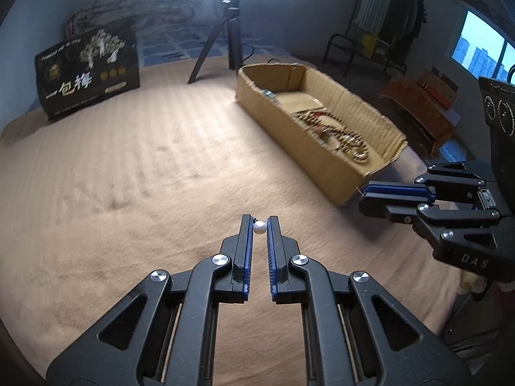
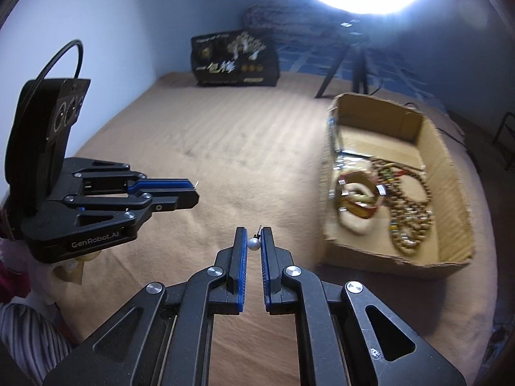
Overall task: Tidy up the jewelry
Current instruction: 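Carry both pearl earrings over the cardboard box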
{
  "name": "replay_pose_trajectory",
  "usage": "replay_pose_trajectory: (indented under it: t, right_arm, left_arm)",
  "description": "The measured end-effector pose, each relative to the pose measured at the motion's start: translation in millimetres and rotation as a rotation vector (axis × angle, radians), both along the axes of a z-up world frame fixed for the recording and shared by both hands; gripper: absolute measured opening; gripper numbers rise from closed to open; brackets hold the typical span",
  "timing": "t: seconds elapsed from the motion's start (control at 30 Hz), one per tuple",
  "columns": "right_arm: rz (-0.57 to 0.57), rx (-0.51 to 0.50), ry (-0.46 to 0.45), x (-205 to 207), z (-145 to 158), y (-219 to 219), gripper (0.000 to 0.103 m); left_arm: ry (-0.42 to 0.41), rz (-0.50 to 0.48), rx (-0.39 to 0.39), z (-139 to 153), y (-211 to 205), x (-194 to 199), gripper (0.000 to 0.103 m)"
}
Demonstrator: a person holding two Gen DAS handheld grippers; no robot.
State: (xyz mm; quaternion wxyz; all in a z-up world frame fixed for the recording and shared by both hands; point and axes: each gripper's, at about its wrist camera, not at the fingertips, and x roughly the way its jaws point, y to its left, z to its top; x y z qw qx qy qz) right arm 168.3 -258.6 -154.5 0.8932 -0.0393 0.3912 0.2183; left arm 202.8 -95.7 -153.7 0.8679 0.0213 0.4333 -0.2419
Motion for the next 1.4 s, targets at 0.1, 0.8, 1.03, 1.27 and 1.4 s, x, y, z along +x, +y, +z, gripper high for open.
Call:
replay_pose_trajectory:
  t: [0.1,0.8,1.03,1.27,1.4]
  right_arm:
    - [-0.03,0.005,-0.012,-3.7,5.6,-14.3,0.007]
    - [-0.184,-0.023,-0.063,23.1,29.4,-90.8,0.007]
    - [-0.202,-0.032,-0.051,35.4,25.0,-99.1,0.007]
    - [-0.215,-0.025,-0.037,44.2,21.4,-104.8,0.007]
    - [-0.215,-0.027,-0.034,44.6,21.1,-104.8,0.007]
  left_arm:
    - [-0.011,-0.014,-0.011,6.3,-11.0,1.2,0.007]
    - [-0.067,-0.103,-0.029,35.2,-91.9,27.4,0.007]
    - [-0.056,-0.105,-0.032,33.1,-104.9,38.4,0.007]
    - [-0.049,-0.105,-0.032,29.7,-111.9,39.4,0.007]
    - [-0.051,-0.106,-0.033,30.4,-114.5,39.8,0.007]
